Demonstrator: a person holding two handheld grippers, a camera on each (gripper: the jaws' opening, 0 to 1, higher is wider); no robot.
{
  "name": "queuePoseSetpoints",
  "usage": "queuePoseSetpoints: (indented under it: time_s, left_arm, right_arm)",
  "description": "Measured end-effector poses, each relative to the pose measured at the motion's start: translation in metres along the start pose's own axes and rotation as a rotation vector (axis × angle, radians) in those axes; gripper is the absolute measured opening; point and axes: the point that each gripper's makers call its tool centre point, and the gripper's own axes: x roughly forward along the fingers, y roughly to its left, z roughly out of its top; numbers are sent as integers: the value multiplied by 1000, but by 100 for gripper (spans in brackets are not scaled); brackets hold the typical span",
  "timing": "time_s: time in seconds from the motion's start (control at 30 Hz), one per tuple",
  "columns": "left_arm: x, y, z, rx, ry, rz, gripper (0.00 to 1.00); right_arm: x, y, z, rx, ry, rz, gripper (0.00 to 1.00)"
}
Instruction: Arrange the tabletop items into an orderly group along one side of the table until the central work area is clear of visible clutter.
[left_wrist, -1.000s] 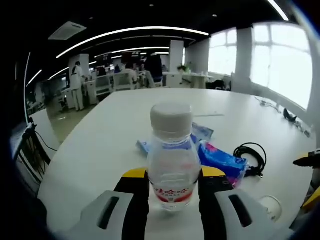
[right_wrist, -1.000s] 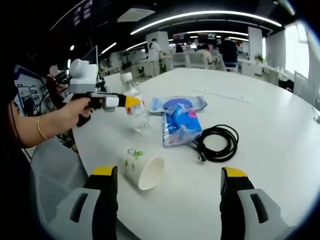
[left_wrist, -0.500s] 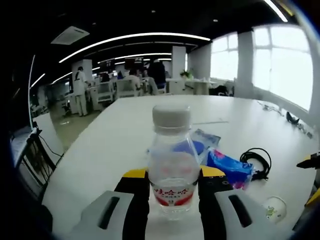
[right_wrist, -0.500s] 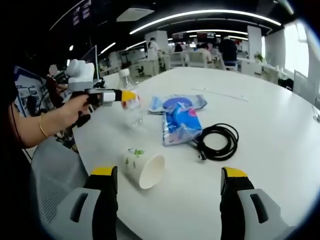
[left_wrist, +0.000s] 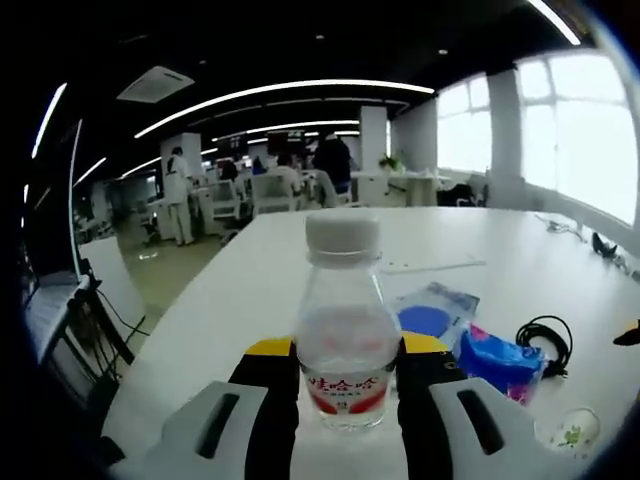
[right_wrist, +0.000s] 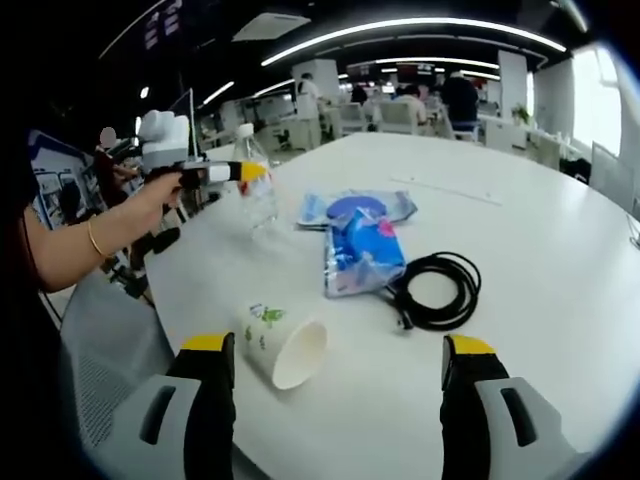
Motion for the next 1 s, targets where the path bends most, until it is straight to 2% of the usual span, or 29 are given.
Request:
queuePoseSetpoints:
  time_s: [0.23,0.33,0.43,0.67,1.0]
  left_arm:
    - [17,20,6,-13,-11,19,35]
    - [27,26,11,13,-26,22,35]
    - [36,33,15,7,-33,21,35]
    - [56,41,22,20,-52,12,35]
    - [88,49,13,11,-46,14,35]
  right_arm:
    - [6,-3,8,-11,0,-1,83]
    - [9,-2,18,-10,-28,15,84]
    - [13,-1,23,-17,-42,29,85]
    - [24,0,22,-29,-27,42,86]
    - [35,-7,10,-5,16,24,85]
